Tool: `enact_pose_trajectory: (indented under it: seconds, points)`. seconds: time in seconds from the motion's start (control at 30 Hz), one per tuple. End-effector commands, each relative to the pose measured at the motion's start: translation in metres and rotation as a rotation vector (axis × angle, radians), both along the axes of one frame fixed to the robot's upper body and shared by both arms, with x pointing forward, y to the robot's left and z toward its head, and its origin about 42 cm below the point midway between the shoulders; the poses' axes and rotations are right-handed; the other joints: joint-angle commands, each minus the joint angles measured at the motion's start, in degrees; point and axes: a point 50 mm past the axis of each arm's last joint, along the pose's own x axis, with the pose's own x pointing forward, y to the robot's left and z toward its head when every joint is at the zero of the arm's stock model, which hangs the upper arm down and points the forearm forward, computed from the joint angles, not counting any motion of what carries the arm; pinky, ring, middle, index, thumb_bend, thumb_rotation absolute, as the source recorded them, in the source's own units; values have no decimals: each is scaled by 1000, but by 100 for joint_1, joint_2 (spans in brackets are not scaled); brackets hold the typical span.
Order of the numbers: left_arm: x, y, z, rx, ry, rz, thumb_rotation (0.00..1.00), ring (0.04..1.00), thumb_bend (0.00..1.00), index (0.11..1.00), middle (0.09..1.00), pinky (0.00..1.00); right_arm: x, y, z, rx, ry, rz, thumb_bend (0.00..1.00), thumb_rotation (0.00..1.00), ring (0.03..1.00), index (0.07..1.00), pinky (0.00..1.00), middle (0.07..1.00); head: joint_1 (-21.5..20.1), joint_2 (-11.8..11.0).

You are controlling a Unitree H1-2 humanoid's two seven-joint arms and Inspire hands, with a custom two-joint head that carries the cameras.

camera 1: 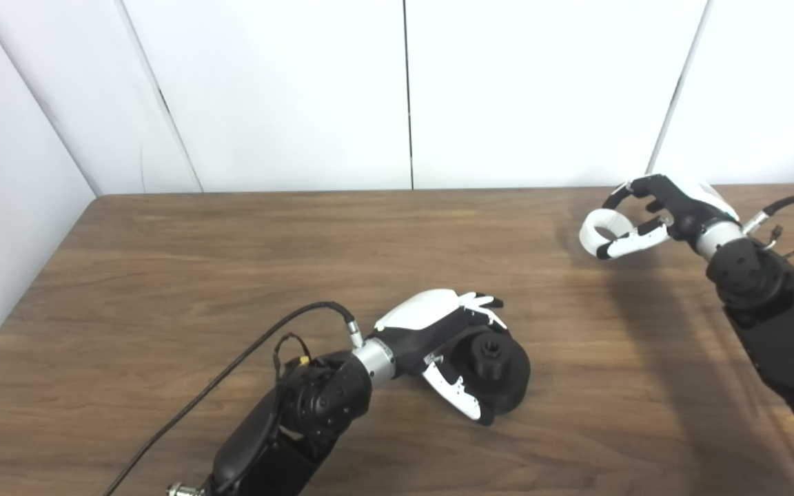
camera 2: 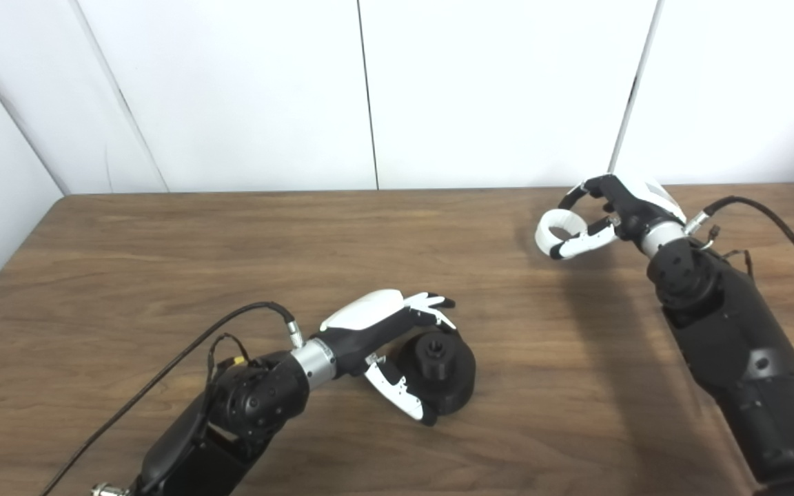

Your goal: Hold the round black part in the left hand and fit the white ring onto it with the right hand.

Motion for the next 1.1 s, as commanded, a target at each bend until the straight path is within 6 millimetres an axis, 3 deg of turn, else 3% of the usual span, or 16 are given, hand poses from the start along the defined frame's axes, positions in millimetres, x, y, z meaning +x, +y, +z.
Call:
enact_pose_trajectory:
  seconds: [0.0, 0.13, 0.2, 0.3, 0.47, 0.67, 1.07]
  points:
    - [5, 2, 0, 37, -2, -1, 221, 1000, 937, 683, 967, 934, 3, 3, 45, 9, -111, 20, 783, 201, 867, 604, 784, 841, 4, 10]
    - [5, 3, 0, 38, -4, -5, 233, 1000, 935, 683, 968, 933, -11, 10, 59, 7, -138, 63, 787, 217, 853, 584, 763, 838, -12, 18]
    - [5, 3, 0, 39, -5, -5, 231, 1000, 934, 682, 968, 933, -20, 14, 66, 13, -147, 78, 610, 174, 852, 522, 755, 842, -7, 21]
    - [5, 3, -1, 36, 5, 3, 223, 1000, 935, 681, 968, 931, -37, 20, 76, 35, -161, 114, 536, 155, 862, 496, 772, 843, -3, 31]
    - [5, 4, -1, 38, 10, 5, 216, 1000, 935, 681, 969, 928, -60, 28, 89, 46, -175, 166, 524, 153, 839, 491, 740, 834, -16, 40]
    - [3, 3, -1, 40, 11, 6, 219, 1000, 937, 686, 971, 940, -88, 41, 101, 44, -188, 239, 524, 153, 873, 490, 833, 838, 8, 64]
    - [2, 5, -1, 43, 10, 9, 230, 1000, 935, 687, 972, 951, -132, 53, 108, 6, -205, 324, 524, 156, 893, 491, 843, 829, -7, 98]
